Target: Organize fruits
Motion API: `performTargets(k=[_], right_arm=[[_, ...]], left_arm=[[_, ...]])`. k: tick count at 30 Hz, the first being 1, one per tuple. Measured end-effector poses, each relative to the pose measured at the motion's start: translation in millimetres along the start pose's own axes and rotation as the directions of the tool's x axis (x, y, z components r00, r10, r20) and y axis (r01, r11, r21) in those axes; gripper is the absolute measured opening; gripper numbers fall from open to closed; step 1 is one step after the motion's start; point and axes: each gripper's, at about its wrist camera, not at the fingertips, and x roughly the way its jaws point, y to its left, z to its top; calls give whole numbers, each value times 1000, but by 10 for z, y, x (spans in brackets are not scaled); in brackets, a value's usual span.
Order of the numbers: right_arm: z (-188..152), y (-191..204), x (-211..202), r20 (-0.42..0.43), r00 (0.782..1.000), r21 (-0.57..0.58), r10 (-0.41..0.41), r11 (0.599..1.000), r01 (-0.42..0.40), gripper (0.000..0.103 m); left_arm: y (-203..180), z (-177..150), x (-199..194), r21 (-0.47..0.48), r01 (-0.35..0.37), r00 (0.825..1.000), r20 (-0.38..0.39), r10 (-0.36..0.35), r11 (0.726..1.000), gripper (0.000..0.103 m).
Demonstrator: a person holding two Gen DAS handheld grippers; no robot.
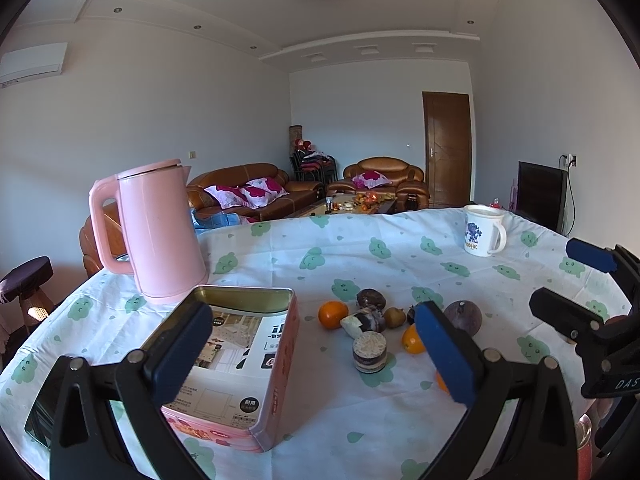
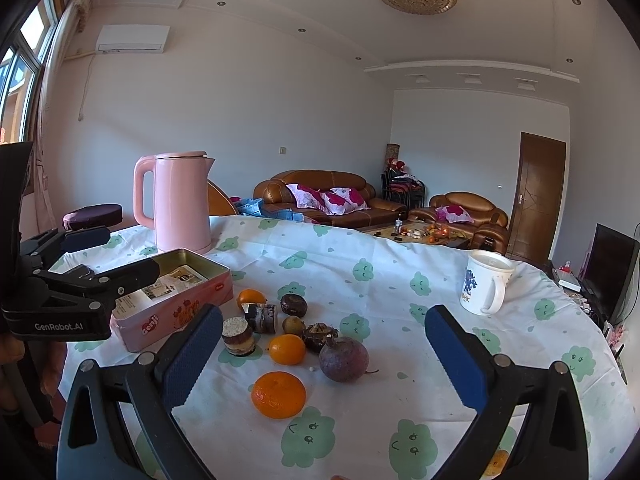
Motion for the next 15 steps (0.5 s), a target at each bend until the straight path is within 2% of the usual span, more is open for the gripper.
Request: performTargets(k=[9, 15], right_arm=[[-39, -50, -6, -7, 1000, 0, -15, 1000, 15, 102], [-162, -267, -9, -36, 996, 20, -78, 997, 79, 102]], left_arm=[[-79, -42, 102, 21, 9, 1000, -14, -9, 1000, 103], [-216, -108, 195, 45, 53, 998, -44, -51, 998, 103]])
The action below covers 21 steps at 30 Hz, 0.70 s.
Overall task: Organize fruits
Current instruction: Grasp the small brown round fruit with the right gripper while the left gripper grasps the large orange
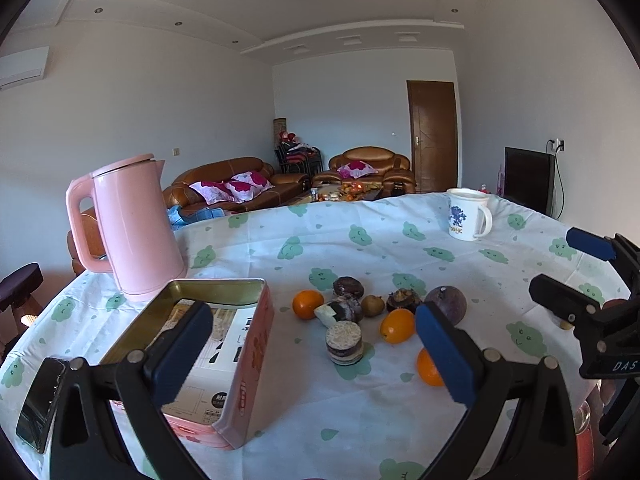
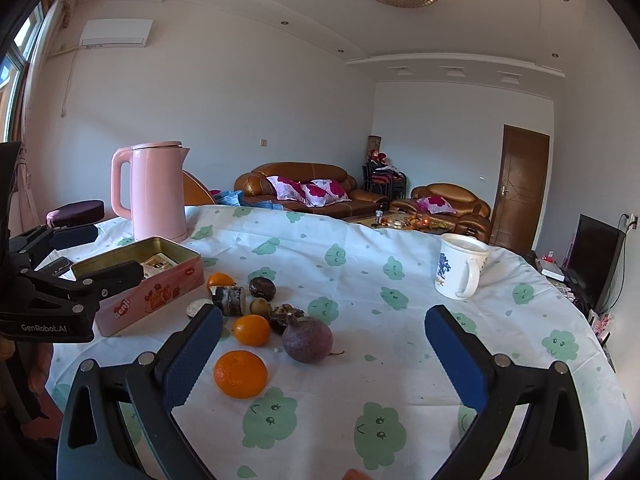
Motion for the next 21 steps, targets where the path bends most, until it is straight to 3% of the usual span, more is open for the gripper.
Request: performTargets(k=[10, 16, 21], right_arm=[[-342, -523, 0, -75, 992, 67, -96, 993, 102, 102], [-610, -858, -48, -129, 978, 111, -164, 978, 179, 102], [-748, -1100, -82, -157, 970, 161, -185, 964, 210, 101]], left_arm=[[-326, -106, 238, 24, 122, 988, -101, -119, 992, 101], [-611, -161, 402, 46, 223, 962, -172, -212, 974, 88], [-785, -202, 532, 57, 263, 944, -220, -245, 963, 80]])
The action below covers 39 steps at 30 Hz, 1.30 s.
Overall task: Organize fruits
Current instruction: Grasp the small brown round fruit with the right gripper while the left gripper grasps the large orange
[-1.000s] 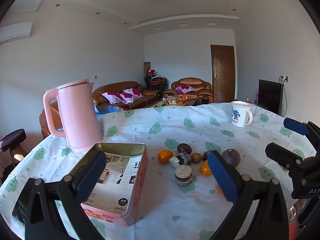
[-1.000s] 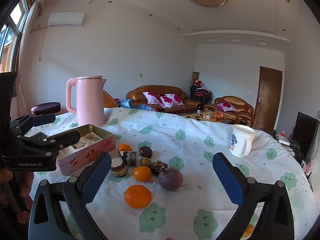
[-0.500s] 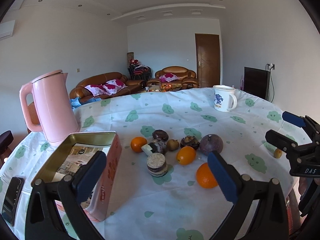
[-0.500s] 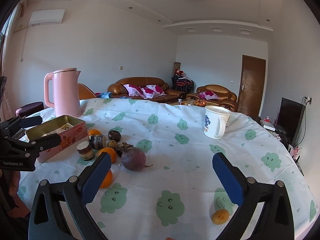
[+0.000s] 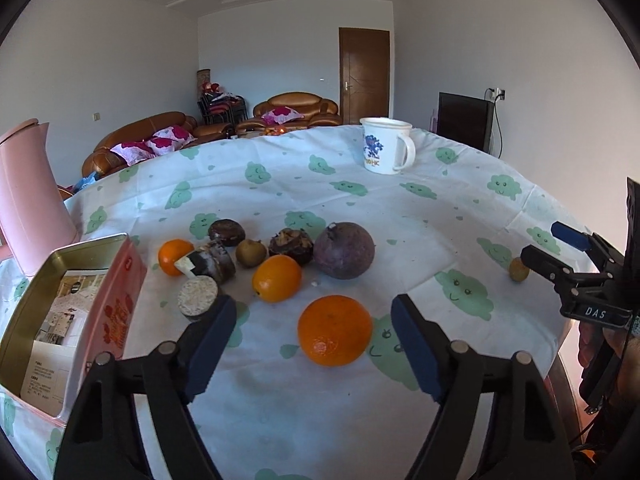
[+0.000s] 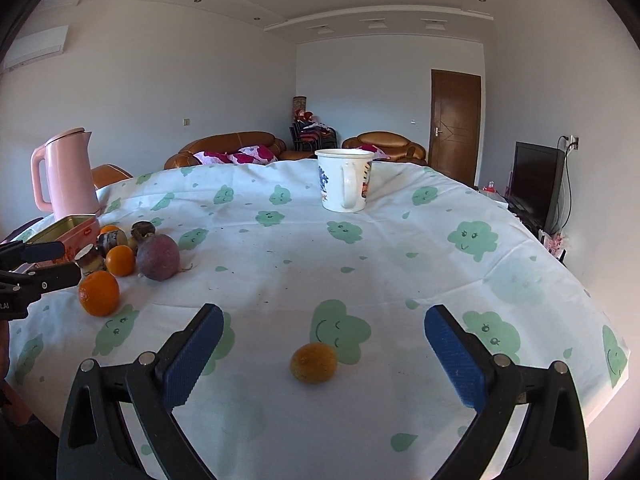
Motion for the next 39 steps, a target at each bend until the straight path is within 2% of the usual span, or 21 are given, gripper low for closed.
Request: performTargets(k=[3, 5, 11, 13, 16, 24, 27, 39], right_arm=[[-21, -36, 46, -15, 1000, 7, 20, 1000, -20, 94], [-46, -23, 93, -36, 998, -3, 45, 999, -45, 83], [-121, 30, 221, -92, 994, -16, 63, 998, -65, 67], [-132, 25, 234, -101, 993, -21, 55, 998, -57, 64], [-151, 8, 263, -118, 991, -19, 61, 998, -64, 50], [-197, 4, 331, -135, 988, -22, 77, 996, -81, 43], [-192, -6, 330, -135, 987, -25, 85, 996, -89, 29], [-139, 162, 235, -98, 987, -69, 124, 989, -131, 29]], left_arm=[[-29, -1, 67, 3, 11, 1000, -24, -11, 1000, 76], [-22, -11, 101, 3, 12, 999, -37, -12, 1000, 75], [45, -43, 192, -24, 35, 996, -84, -37, 999, 65], [45, -51, 214, -27, 46, 994, -95, -48, 999, 64], [32, -64, 254, -24, 58, 992, -113, -61, 998, 64], [50, -66, 381, -38, 79, 981, -173, -85, 996, 55], [47, -72, 397, -42, 90, 979, -181, -96, 995, 51], [62, -81, 278, -36, 80, 989, -122, -84, 996, 50]])
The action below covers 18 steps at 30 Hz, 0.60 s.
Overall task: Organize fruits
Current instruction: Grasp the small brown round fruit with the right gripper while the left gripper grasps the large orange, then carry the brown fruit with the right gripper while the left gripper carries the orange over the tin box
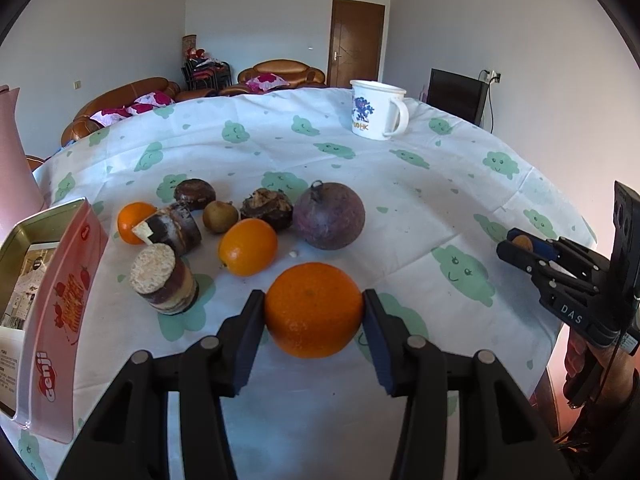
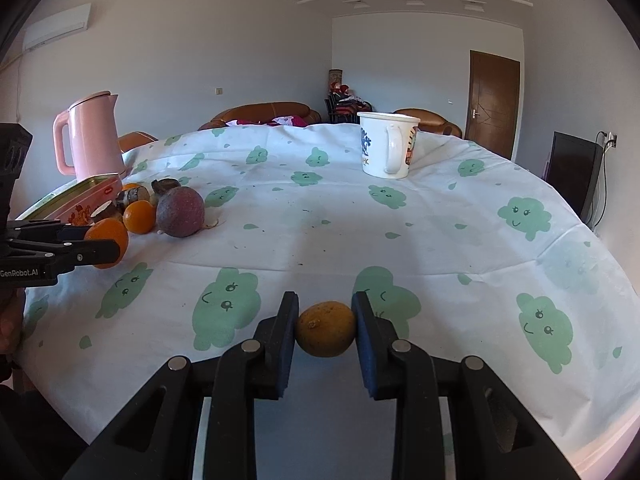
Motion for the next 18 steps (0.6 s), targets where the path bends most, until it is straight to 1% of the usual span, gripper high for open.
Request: performTargets(k=[9, 18], right_arm=[[105, 304, -74, 44, 997, -64, 64, 996, -61, 29], [215, 628, -50, 50, 989, -117, 142, 984, -136, 29]], left_arm=[[61, -15, -100, -2, -39, 998, 51, 39, 999, 50], [122, -30, -201, -5, -71, 993, 97, 71, 997, 50]])
